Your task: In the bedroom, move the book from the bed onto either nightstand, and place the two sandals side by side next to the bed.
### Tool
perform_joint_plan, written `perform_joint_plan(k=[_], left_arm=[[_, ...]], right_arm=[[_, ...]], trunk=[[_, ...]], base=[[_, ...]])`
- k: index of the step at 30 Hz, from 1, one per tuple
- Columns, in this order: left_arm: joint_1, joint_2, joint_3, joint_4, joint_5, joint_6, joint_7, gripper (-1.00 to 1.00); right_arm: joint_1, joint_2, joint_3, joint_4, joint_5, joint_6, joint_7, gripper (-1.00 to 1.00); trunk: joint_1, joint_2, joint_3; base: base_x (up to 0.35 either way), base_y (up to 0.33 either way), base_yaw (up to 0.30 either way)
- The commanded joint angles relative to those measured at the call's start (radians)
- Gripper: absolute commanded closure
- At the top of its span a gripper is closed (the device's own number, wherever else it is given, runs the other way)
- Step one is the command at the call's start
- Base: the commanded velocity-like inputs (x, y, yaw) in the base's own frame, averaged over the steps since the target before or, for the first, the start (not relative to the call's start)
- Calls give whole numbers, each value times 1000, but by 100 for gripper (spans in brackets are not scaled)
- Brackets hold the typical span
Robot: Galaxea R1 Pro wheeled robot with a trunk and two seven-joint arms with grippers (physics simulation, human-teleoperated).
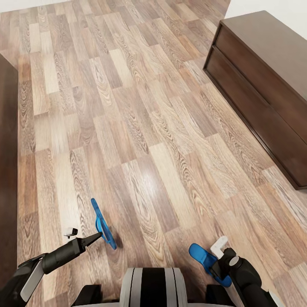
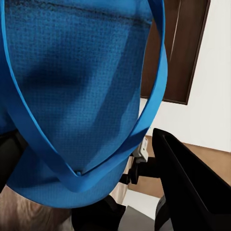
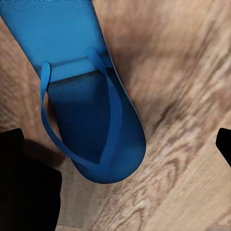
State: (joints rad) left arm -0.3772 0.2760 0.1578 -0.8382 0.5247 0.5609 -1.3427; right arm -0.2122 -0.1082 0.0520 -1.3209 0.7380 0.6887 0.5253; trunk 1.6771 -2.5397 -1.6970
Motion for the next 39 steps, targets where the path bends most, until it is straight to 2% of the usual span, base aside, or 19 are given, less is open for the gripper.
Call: perform_joint_plan(k=[1,5,18,39], left_arm=[[0,0,0,-1,1,7,2,100],[0,0,0,0,1,7,2,100],[0,0,0,1,1,7,4,100],[0,0,0,1,1,7,6,100]], right_arm=[[-1,-1,2,-1,11,3,8,-100],[0,-1,2,-1,11,3,8,-100],[0,-1,2,-2,11,3,8,-100],[0,-1,2,-4,11,4,12,-100]], trunk=[[0,0,0],[0,0,0],[6,-3,-51],[6,-3,-51]], base=[[0,0,0],[0,0,0],[0,0,0],[0,0,0]])
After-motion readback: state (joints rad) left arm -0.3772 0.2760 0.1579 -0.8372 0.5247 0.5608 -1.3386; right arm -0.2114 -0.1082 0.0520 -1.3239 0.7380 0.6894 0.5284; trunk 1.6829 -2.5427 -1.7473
